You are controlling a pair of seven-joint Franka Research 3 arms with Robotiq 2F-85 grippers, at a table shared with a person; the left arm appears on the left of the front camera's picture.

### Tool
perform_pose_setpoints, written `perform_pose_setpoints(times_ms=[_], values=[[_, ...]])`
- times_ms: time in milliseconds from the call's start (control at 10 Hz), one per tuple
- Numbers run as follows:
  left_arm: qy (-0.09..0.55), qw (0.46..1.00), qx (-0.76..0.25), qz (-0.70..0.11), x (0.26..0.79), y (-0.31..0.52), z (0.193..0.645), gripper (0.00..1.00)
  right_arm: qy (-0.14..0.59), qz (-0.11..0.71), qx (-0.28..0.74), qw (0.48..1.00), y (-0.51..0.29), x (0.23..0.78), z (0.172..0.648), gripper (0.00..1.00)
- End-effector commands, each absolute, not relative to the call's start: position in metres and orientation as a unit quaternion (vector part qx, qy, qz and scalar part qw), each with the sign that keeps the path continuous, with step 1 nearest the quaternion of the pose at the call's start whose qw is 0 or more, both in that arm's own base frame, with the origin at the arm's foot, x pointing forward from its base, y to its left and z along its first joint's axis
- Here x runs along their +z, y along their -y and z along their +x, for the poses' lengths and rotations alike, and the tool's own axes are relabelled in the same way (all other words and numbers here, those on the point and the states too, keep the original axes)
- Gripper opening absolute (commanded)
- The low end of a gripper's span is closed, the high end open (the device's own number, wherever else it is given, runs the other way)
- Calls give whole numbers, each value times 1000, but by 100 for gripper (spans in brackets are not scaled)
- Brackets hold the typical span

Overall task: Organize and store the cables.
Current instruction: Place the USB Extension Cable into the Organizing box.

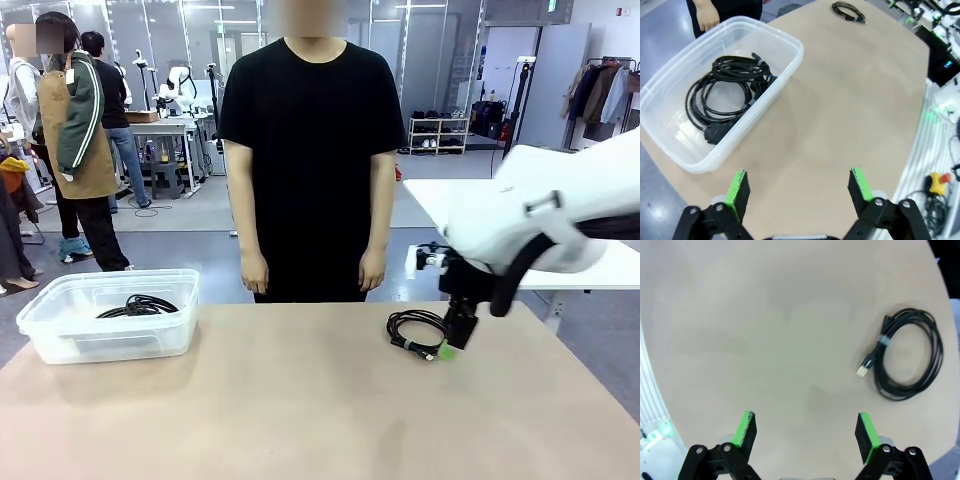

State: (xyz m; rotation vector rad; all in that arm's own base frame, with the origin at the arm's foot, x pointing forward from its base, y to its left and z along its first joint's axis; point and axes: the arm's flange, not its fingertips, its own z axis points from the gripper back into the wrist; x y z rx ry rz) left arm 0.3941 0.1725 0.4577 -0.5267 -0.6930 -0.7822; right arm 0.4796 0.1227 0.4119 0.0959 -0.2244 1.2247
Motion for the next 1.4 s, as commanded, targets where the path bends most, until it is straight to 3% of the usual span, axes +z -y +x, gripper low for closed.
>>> perform_pose_setpoints(times_ms=[0, 500, 1200, 1300], values=[[332, 837, -358, -246, 461, -172, 398, 100, 81, 17, 547, 833, -139, 404, 535, 100], [332, 837, -358, -246, 461, -172, 398, 100, 55, 26, 494, 867, -158, 356, 603, 100], [332, 837, -358, -246, 461, -172, 398, 100, 37, 3, 425, 904, -167, 302, 628, 100], [332, 837, -358, -246, 461, -172, 398, 100, 37, -8, 421, 907, -167, 300, 626, 87]])
